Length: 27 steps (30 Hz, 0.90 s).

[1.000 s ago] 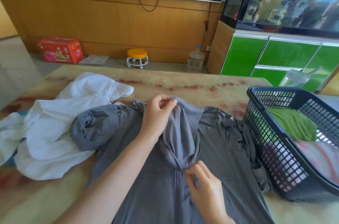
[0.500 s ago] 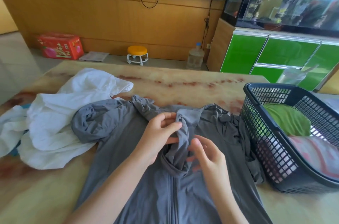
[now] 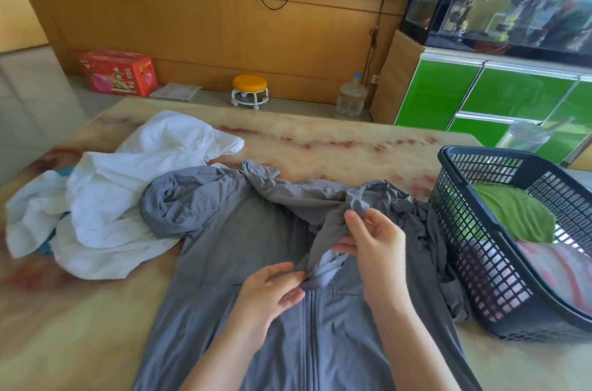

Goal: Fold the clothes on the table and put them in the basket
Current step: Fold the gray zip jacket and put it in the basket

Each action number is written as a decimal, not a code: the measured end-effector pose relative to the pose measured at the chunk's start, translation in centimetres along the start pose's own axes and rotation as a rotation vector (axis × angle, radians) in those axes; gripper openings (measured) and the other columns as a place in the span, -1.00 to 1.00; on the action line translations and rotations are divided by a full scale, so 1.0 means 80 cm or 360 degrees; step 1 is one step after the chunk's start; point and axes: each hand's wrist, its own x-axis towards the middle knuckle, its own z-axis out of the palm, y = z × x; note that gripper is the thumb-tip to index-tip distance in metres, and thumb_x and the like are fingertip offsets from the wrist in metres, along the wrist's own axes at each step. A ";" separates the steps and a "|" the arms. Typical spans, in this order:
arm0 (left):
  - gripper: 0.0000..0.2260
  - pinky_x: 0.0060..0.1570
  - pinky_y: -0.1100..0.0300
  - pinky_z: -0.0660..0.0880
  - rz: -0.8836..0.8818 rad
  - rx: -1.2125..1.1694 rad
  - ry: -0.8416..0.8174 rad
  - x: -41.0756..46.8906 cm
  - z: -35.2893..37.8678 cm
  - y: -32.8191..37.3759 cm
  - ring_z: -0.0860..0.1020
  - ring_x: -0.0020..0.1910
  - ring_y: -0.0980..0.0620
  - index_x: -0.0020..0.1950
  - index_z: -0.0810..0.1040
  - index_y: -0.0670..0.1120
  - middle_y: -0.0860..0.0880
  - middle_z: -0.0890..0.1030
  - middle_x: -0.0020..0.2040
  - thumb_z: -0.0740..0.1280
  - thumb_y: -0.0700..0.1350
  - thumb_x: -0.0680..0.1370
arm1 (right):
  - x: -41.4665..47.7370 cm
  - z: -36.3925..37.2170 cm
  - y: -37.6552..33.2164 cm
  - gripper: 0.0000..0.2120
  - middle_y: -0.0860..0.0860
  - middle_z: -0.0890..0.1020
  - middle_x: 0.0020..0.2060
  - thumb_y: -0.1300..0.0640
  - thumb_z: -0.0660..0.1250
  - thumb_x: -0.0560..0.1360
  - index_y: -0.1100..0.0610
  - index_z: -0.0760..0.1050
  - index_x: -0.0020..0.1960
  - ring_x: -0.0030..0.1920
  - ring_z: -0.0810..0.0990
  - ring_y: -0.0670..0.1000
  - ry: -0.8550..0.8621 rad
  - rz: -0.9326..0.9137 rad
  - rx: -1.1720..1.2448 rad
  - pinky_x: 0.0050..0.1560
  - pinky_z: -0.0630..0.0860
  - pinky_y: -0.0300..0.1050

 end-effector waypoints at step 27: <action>-0.85 -0.09 0.15 0.56 0.0458 0.0825 0.0098 0.043 -0.040 0.023 0.59 -0.04 0.06 0.15 0.50 -0.06 -0.06 0.58 0.09 0.26 -0.11 0.59 | -0.053 -0.050 0.062 -0.85 -0.22 0.60 -0.10 -0.20 0.32 0.46 -0.20 0.51 -0.02 -0.15 0.56 -0.23 -0.0298 -0.0097 -0.1162 -0.05 0.52 -0.13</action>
